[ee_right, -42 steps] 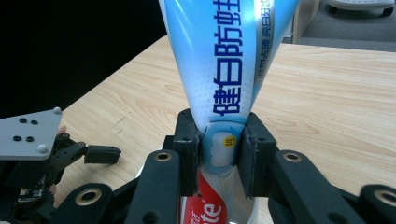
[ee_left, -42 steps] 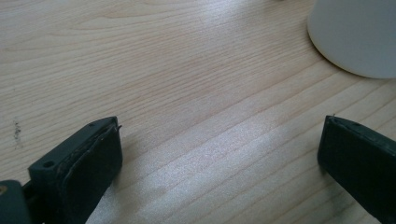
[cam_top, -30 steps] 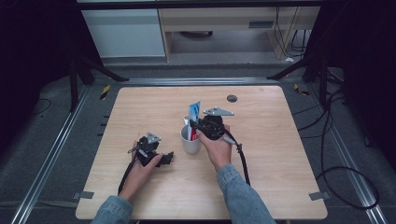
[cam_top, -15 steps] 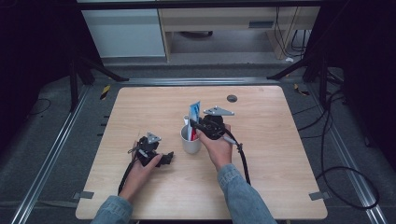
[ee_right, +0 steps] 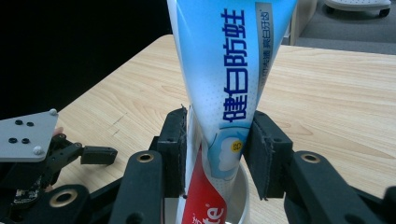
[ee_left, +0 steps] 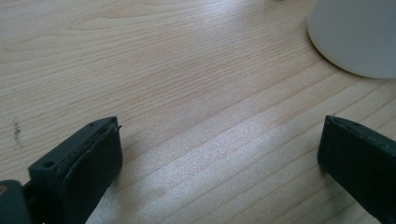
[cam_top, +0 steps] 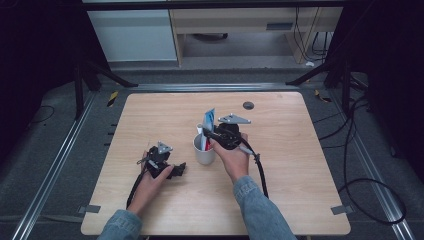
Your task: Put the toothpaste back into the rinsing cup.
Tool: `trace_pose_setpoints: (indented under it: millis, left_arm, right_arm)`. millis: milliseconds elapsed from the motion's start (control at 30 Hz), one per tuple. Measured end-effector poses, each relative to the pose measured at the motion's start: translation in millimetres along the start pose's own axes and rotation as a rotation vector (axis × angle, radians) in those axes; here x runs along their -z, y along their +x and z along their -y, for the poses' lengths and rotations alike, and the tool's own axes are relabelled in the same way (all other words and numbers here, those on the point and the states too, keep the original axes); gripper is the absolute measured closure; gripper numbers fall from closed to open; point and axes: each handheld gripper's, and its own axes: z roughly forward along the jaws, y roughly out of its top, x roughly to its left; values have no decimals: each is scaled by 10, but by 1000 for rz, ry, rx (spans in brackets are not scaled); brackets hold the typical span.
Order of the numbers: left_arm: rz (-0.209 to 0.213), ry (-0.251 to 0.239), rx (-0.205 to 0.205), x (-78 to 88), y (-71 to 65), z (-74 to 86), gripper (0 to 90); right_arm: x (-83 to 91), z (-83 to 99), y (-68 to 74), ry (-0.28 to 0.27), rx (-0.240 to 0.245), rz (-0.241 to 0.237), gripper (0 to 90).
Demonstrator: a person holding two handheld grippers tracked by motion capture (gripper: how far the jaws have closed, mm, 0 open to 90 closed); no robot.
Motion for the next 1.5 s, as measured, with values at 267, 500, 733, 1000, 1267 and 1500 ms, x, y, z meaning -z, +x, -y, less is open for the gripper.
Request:
trace_pose_setpoints:
  millis: [267,500,733,1000,1267,1500]
  left_arm:
    - [0,0,0,0,0,0,0]
    - [0,0,0,0,0,0,0]
    - [0,0,0,0,0,0,0]
    - [0,0,0,0,0,0,0]
    - [0,0,-1,0,0,0,0]
    - [0,0,0,0,0,0,0]
  right_arm:
    - [3,-1,-7,1,0,4,594]
    - [14,7,-40,5,-8,10,574]
    - [27,12,-56,6,-8,13,566]
    - [32,18,-61,9,-10,8,542]
    - [48,15,-69,11,-18,16,457]
    - [108,-12,-93,18,-10,40,335]
